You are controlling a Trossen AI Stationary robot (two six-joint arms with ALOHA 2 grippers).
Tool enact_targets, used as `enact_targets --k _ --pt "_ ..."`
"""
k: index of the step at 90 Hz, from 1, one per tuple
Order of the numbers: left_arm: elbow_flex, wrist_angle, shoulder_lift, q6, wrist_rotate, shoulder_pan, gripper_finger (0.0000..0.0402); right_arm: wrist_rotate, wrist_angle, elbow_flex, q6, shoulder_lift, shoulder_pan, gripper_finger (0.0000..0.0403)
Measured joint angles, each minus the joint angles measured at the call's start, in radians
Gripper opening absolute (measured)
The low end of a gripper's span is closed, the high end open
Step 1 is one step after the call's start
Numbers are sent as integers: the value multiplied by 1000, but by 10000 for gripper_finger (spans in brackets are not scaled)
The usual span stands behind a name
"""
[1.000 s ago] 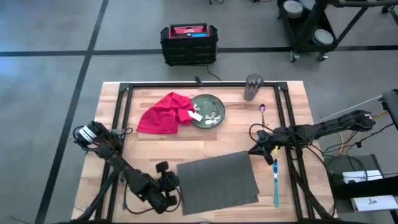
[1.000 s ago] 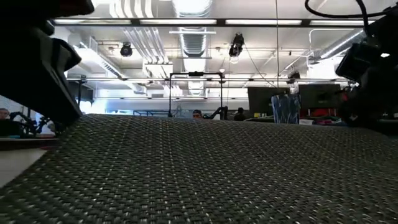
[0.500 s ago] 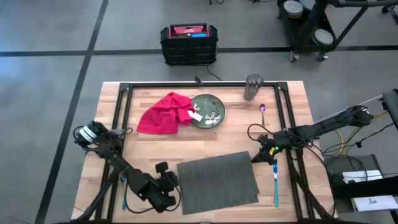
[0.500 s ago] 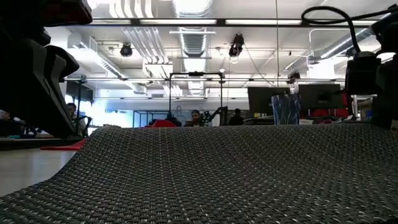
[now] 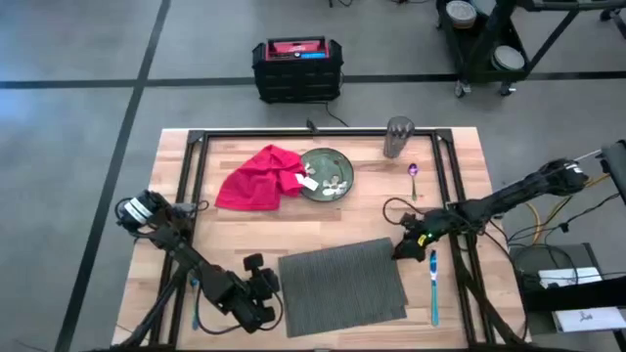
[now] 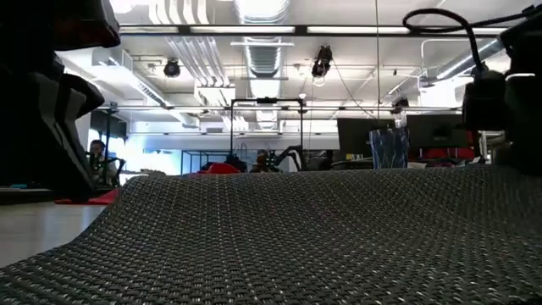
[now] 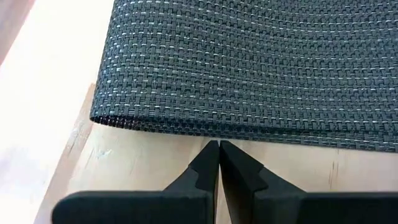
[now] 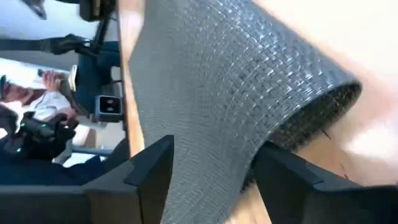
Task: Set table place
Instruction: Prepare the gray tablemat
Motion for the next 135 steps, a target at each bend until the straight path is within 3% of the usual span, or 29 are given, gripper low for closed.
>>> enact_targets --k 12,44,57,76,83,101,135 --pt "-32 87 0 8 -27 2 0 53 11 15 -7 43 0 197" --pt "-35 225 0 154 -27 34 0 42 239 18 -14 132 6 158" --pt "18 115 -39 156 51 26 0 42 236 17 -14 138 9 142" --pt "108 -243 -81 0 187 11 0 42 239 17 -13 138 9 125" --pt "86 -248 -72 -11 188 5 0 42 239 17 -13 138 9 121" --pt "4 -94 -7 48 145 9 0 42 237 18 -29 139 9 126" --pt "-18 132 -19 141 -89 34 0 42 238 18 -50 139 16 156"
